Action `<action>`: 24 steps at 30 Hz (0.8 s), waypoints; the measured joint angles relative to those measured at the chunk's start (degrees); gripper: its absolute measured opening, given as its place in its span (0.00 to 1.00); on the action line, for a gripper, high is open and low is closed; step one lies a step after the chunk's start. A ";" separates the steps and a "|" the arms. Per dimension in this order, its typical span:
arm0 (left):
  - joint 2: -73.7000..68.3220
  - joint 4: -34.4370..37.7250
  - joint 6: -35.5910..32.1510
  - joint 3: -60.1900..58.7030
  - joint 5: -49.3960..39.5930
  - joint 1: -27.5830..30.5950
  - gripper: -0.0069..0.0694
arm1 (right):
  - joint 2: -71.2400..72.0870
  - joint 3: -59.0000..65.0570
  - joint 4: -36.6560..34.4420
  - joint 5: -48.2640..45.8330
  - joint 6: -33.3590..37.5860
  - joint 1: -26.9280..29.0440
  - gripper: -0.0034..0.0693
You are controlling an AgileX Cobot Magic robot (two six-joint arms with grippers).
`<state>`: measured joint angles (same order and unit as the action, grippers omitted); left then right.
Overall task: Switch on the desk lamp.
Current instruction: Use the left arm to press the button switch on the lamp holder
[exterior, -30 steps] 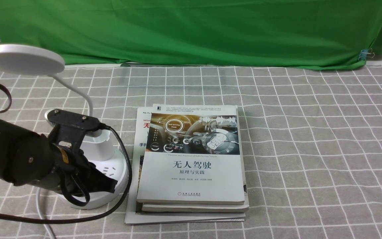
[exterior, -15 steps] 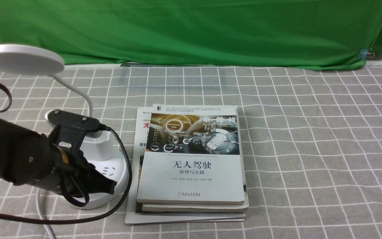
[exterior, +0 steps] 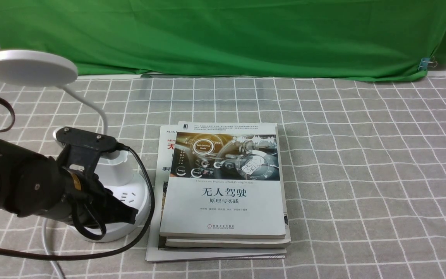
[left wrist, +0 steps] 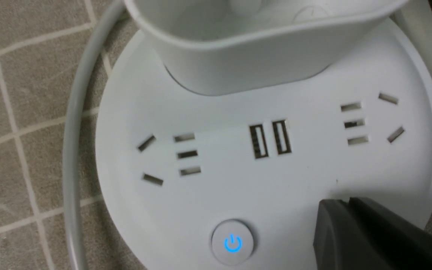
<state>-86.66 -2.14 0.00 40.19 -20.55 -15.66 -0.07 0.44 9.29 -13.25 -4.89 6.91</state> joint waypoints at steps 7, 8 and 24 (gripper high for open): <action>0.17 0.04 0.52 0.00 0.17 0.00 0.12 | 0.00 0.00 0.00 0.00 0.00 0.00 0.38; 0.34 -0.01 0.52 -0.06 0.17 0.00 0.12 | 0.00 0.00 0.00 0.00 0.00 0.00 0.38; 0.78 -0.02 0.70 -0.06 3.66 0.00 0.12 | 0.00 0.00 0.00 0.00 0.00 0.00 0.38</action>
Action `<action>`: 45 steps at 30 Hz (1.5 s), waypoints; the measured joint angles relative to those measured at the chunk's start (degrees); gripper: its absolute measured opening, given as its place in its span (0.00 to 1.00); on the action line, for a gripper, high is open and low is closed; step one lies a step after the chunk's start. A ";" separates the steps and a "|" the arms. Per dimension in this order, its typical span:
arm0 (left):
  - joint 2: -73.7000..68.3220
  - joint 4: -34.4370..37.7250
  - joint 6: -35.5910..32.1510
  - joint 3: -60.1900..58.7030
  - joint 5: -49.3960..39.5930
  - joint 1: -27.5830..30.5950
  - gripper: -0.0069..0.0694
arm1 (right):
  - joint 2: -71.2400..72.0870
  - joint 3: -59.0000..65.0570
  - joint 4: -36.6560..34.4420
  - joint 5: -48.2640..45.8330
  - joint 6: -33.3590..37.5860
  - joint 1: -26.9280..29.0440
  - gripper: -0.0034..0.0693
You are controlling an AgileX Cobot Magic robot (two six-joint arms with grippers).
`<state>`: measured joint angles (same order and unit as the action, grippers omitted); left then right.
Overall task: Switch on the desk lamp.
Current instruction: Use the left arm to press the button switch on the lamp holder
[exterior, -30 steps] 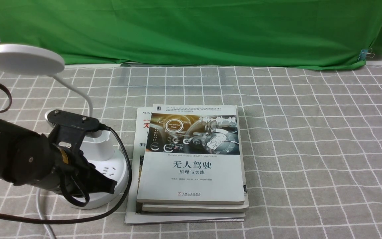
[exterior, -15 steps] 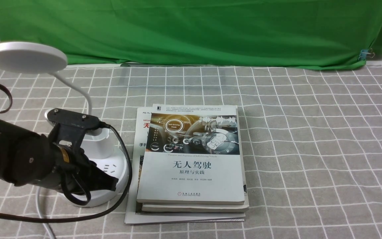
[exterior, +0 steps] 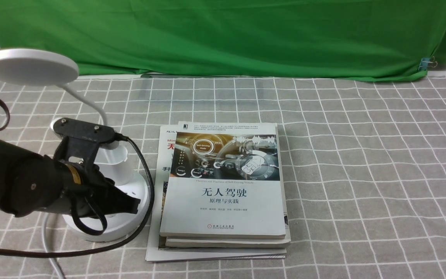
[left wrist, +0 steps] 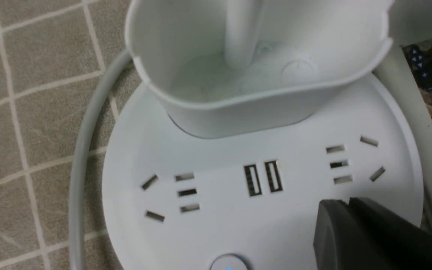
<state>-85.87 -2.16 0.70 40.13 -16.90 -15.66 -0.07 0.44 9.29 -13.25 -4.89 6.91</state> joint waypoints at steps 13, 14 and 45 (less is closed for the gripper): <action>-1.45 -0.19 0.05 0.05 -0.70 0.00 0.12 | 0.00 0.00 0.00 0.00 0.00 0.00 0.38; -1.45 -0.19 0.12 0.05 -0.70 0.00 0.12 | 0.00 0.00 0.00 0.00 0.00 0.00 0.38; -1.88 -0.39 -0.70 0.54 -1.72 0.00 0.12 | 0.00 0.00 0.00 0.00 0.00 0.00 0.38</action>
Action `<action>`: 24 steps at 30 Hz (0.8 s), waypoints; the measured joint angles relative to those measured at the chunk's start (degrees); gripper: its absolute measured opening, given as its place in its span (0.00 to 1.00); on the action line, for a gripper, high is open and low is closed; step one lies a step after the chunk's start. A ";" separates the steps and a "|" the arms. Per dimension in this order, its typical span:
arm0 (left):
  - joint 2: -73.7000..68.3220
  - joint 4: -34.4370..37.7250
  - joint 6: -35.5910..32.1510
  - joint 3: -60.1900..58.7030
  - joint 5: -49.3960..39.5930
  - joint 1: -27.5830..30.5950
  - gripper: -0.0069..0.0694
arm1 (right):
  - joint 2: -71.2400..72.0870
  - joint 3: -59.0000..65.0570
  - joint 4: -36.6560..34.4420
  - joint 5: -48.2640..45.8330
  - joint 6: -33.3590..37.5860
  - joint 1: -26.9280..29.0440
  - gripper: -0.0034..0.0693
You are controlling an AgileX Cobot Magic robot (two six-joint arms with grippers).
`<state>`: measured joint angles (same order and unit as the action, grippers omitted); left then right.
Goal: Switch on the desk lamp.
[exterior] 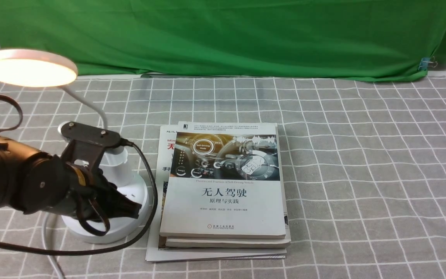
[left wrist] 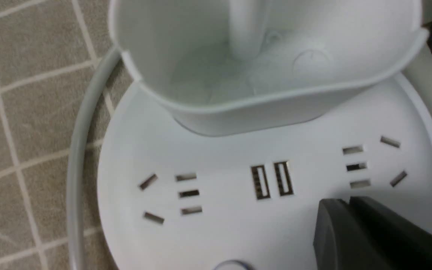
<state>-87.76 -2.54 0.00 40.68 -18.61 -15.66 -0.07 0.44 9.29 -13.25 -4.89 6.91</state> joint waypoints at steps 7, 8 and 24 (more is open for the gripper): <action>6.46 0.00 0.00 -0.59 0.54 0.00 0.12 | 0.00 0.00 0.00 0.00 0.00 0.00 0.38; 7.14 0.00 0.00 -0.59 0.68 0.00 0.12 | 0.00 0.00 0.00 0.00 0.00 0.00 0.38; 32.61 9.61 0.00 -15.42 -1.40 0.00 0.12 | 0.00 0.00 0.00 0.00 0.00 0.00 0.38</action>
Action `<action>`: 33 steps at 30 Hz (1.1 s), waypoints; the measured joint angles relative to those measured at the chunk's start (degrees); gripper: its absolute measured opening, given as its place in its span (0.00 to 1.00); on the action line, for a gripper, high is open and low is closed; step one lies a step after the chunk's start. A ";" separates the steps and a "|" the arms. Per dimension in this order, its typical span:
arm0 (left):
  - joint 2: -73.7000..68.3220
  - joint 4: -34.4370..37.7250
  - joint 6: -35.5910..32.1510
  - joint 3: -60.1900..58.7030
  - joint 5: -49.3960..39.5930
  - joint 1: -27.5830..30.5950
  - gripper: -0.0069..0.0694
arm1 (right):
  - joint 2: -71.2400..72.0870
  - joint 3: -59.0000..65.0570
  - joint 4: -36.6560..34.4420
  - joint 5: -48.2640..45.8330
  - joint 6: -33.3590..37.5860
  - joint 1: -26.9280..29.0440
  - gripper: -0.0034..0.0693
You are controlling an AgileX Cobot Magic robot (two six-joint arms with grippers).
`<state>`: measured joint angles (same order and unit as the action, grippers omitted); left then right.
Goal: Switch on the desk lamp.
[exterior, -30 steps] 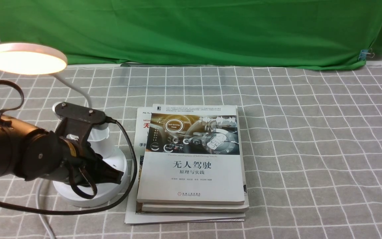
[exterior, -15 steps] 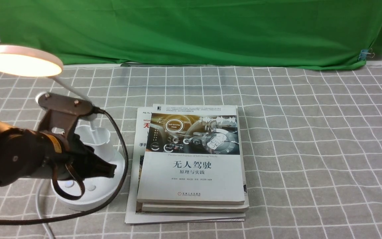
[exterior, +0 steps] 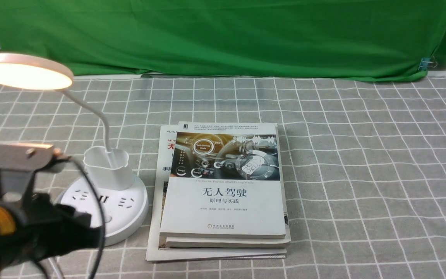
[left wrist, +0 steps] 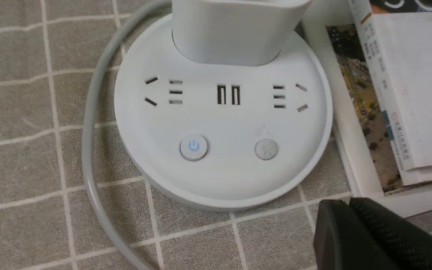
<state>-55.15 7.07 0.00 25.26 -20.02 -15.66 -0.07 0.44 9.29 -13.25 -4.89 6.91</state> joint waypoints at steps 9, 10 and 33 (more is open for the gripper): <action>21.79 0.10 0.00 -2.22 2.66 0.00 0.12 | 0.00 0.00 0.00 0.00 -0.01 0.00 0.38; 24.36 0.10 0.00 -2.27 2.66 0.00 0.12 | 0.00 0.00 0.00 0.00 -0.01 0.00 0.38; 32.04 -0.93 0.00 -2.33 2.66 0.00 0.12 | 0.00 0.00 0.00 0.00 -0.01 0.00 0.38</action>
<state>-23.11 6.14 0.00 22.93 -17.36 -15.66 -0.07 0.44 9.29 -13.25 -4.90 6.91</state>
